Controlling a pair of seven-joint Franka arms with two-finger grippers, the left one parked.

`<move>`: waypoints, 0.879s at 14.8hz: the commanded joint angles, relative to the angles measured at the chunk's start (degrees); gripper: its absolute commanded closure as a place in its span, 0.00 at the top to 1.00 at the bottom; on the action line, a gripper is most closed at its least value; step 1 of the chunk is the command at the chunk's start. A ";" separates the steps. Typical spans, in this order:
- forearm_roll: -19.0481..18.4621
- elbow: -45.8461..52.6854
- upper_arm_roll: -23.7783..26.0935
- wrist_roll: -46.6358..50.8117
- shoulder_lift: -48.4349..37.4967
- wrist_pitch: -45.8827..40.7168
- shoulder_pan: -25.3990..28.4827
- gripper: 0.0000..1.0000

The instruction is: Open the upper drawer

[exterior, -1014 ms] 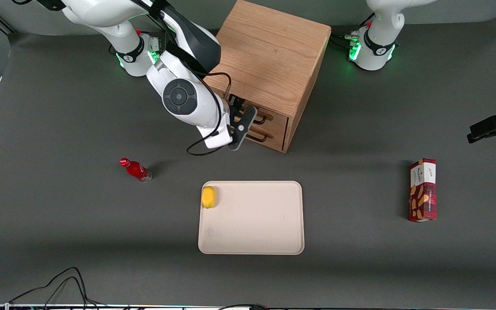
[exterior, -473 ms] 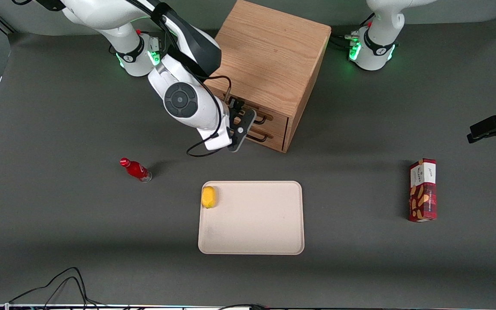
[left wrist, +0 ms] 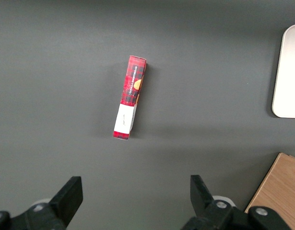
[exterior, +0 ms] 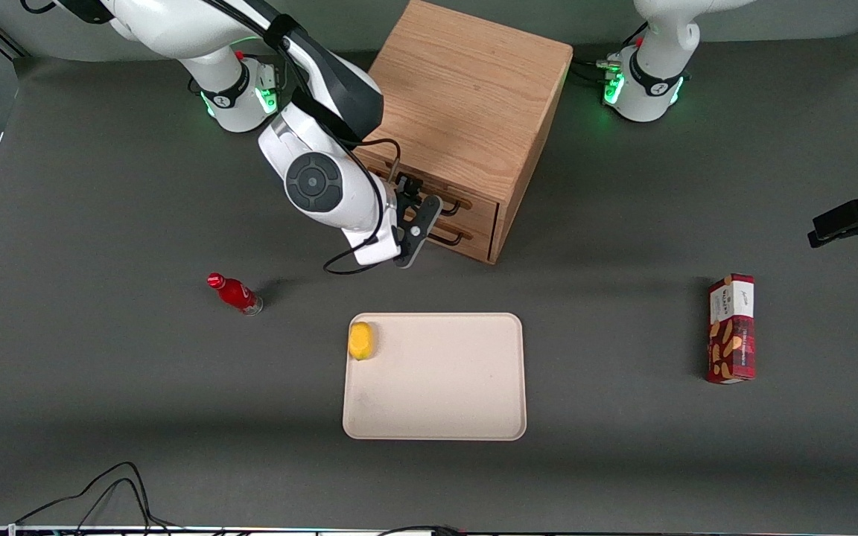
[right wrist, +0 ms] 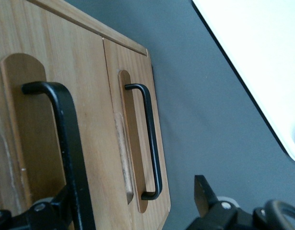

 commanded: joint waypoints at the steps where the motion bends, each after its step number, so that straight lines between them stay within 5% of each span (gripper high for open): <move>1: -0.60 1.36 -0.47 -1.10 1.93 0.93 -0.32 1.00; 13: -0.60 3.03 -0.74 -0.83 2.38 0.58 -1.99 1.00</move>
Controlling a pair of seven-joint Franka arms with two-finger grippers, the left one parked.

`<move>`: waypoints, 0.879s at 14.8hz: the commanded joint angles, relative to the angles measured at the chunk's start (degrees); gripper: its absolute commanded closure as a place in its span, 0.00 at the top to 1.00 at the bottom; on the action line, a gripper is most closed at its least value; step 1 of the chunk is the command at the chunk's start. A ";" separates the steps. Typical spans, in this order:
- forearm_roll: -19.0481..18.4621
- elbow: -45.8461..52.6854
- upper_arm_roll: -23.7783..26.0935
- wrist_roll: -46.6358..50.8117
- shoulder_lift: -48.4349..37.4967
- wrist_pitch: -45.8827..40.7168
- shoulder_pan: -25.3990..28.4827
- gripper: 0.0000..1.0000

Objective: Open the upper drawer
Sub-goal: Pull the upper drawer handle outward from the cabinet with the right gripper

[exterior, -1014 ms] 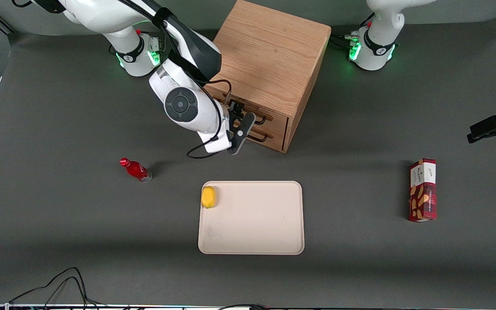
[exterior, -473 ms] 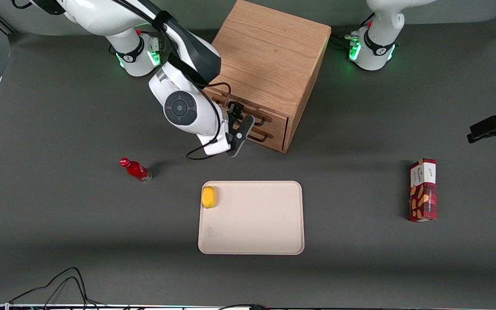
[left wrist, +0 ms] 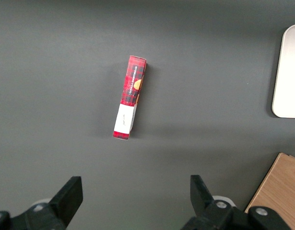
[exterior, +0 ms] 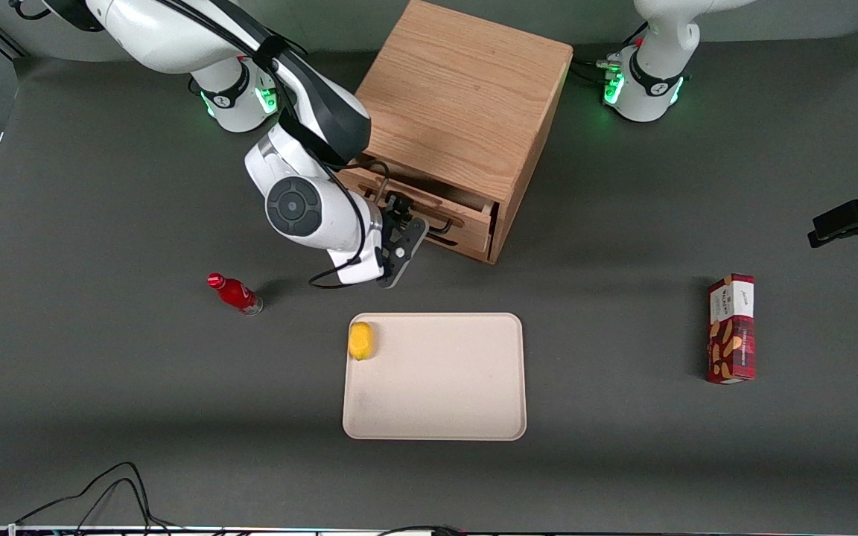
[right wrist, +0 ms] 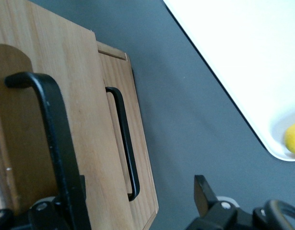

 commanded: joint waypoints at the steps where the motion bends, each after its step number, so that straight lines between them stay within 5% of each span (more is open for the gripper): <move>1: -0.58 2.06 0.19 -0.67 0.89 -0.23 -0.03 1.00; 13: -1.19 4.17 -1.48 -0.59 2.03 -0.58 -0.47 1.00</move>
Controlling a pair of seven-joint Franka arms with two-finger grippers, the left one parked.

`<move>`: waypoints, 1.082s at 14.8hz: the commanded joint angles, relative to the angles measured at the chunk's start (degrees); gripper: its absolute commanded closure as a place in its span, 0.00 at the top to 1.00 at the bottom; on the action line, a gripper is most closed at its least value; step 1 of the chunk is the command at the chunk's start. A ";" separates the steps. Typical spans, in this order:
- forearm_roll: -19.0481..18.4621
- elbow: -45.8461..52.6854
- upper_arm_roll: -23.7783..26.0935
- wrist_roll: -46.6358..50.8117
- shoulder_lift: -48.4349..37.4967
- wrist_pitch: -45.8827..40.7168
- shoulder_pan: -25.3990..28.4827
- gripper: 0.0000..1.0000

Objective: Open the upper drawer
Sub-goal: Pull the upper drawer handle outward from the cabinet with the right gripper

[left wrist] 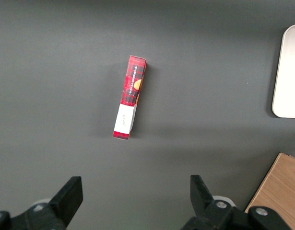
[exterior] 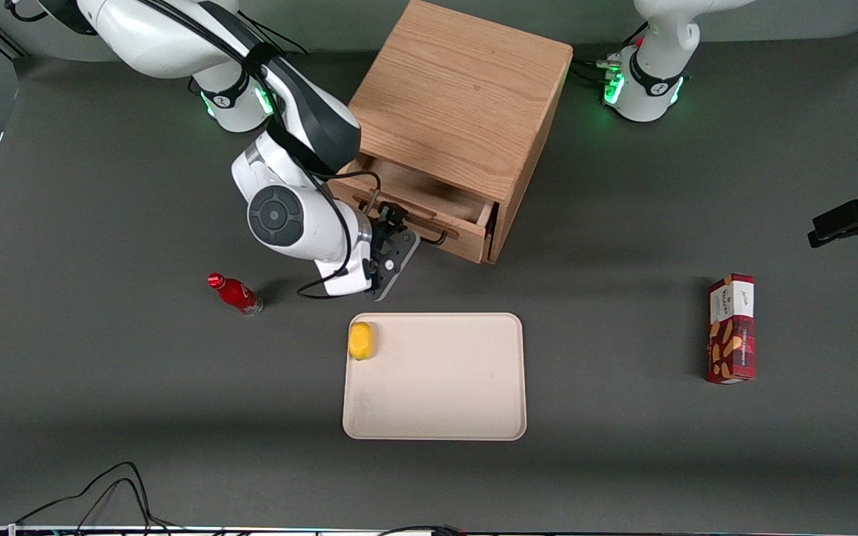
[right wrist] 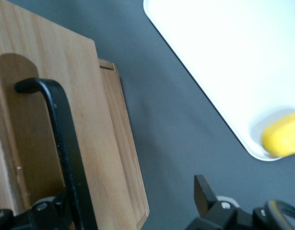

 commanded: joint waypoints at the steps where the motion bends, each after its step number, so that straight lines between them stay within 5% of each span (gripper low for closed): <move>1: -2.36 2.09 -0.06 -0.58 1.33 -0.57 0.08 1.00; 16: -6.76 5.95 -1.38 -0.85 3.44 -0.83 -0.62 1.00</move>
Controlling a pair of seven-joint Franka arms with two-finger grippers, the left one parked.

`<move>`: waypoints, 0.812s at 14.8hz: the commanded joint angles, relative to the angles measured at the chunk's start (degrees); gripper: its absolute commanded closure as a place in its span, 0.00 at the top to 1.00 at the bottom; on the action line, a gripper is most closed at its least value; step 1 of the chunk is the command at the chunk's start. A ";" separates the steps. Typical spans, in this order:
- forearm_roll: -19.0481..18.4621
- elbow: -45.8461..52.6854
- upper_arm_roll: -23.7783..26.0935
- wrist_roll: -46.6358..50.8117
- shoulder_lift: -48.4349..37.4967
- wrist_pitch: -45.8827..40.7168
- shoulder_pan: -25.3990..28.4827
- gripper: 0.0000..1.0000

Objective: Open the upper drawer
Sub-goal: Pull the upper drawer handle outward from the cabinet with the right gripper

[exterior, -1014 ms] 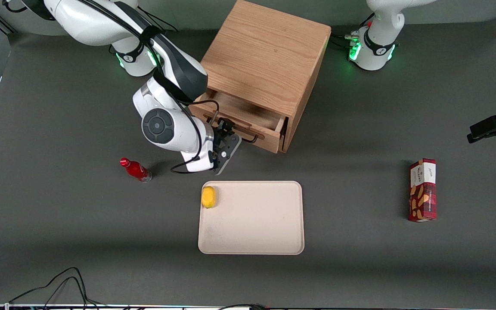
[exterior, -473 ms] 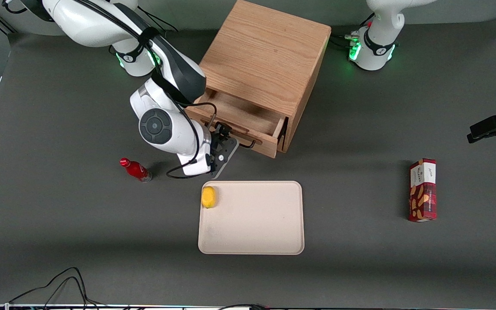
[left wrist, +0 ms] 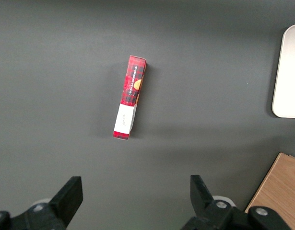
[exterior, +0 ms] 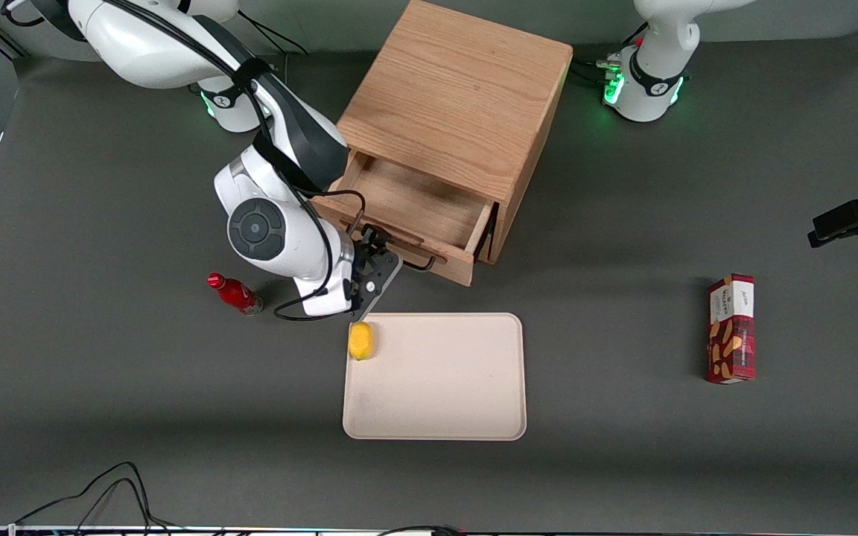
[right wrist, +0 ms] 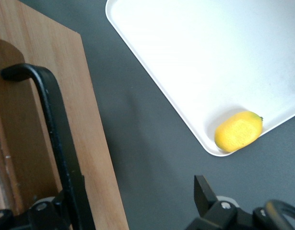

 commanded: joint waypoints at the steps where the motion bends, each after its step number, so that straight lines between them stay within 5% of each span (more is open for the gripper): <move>1: -2.30 3.10 0.19 -0.83 1.97 -0.79 -0.06 1.00; 12: -3.62 5.83 -0.86 -0.83 3.38 -0.88 -0.15 1.00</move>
